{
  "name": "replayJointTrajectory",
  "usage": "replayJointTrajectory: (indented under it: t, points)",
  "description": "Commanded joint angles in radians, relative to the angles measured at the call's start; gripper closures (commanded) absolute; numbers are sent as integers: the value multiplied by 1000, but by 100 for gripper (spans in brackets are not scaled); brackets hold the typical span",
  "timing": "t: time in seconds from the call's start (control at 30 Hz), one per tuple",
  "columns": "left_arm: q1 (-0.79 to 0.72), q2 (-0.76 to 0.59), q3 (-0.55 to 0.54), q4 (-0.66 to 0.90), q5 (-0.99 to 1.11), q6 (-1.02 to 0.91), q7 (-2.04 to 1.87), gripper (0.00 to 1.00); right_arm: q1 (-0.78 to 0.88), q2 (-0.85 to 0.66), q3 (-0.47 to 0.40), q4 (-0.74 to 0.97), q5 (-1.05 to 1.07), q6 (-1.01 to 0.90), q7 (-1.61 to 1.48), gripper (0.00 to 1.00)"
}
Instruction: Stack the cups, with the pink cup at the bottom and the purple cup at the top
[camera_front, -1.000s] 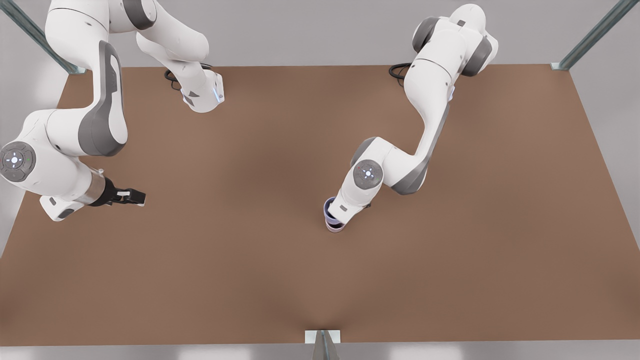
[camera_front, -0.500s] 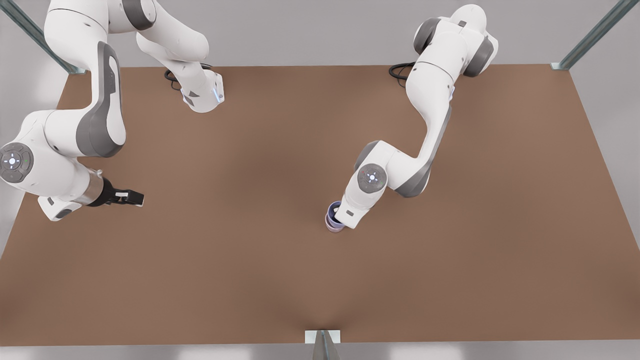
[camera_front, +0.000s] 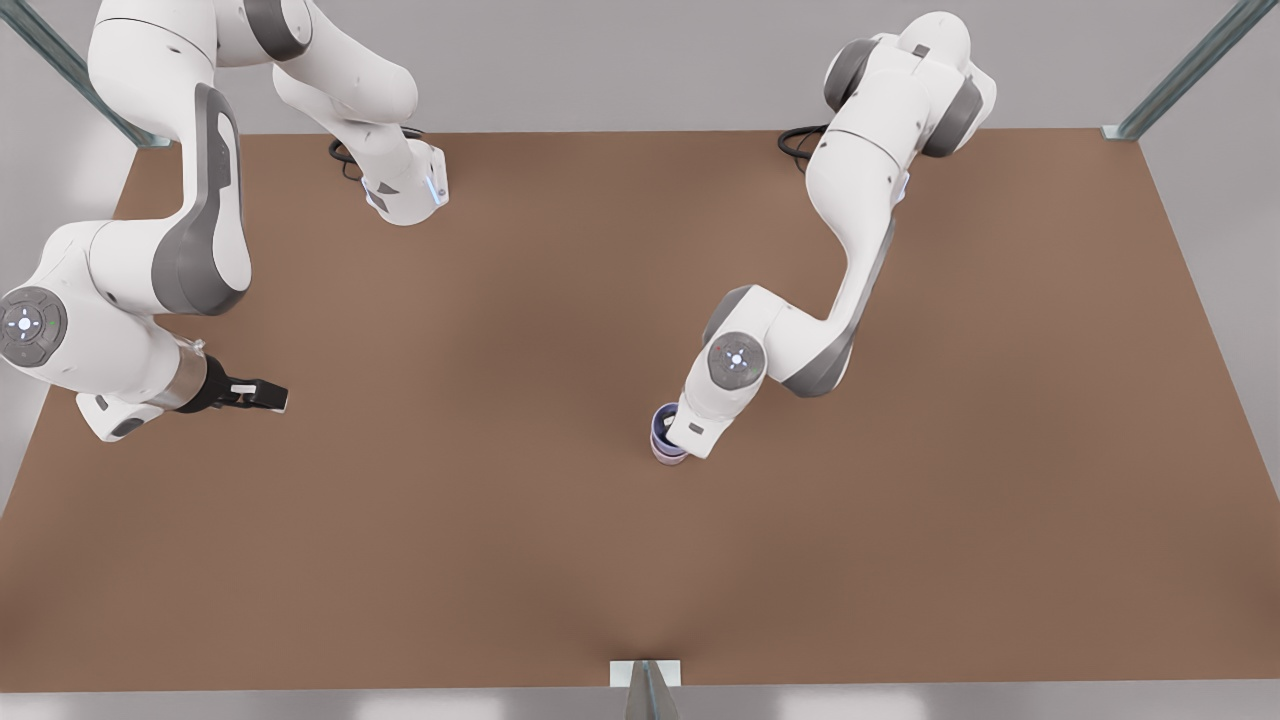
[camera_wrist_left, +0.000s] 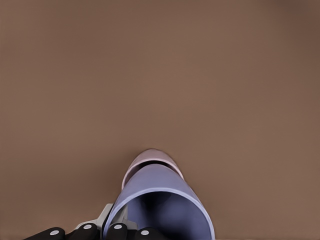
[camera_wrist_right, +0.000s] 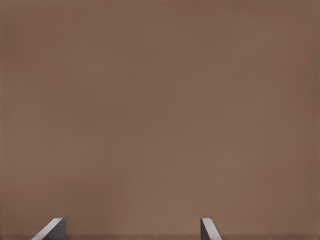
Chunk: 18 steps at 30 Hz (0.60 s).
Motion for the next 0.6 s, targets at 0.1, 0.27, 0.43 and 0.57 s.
replayJointTrajectory:
  t: [0.1, 0.27, 0.43, 0.57]
  points:
    - [-2, 10, 0, -1, -2, 8, -38, 79, 0, -1, 0, 0, 1, -3, 5, 0]
    - [-4, 13, 0, -12, 0, 15, -35, 64, -2, -1, 0, 0, 1, -3, 4, 0]
    - [-2, 8, -1, -12, -2, 9, -36, 40, -8, -1, 0, 0, 1, -11, 4, 0]
    - [-2, 2, -1, -10, -2, -5, -30, 0, -9, 0, 0, 0, 2, -21, 5, 0]
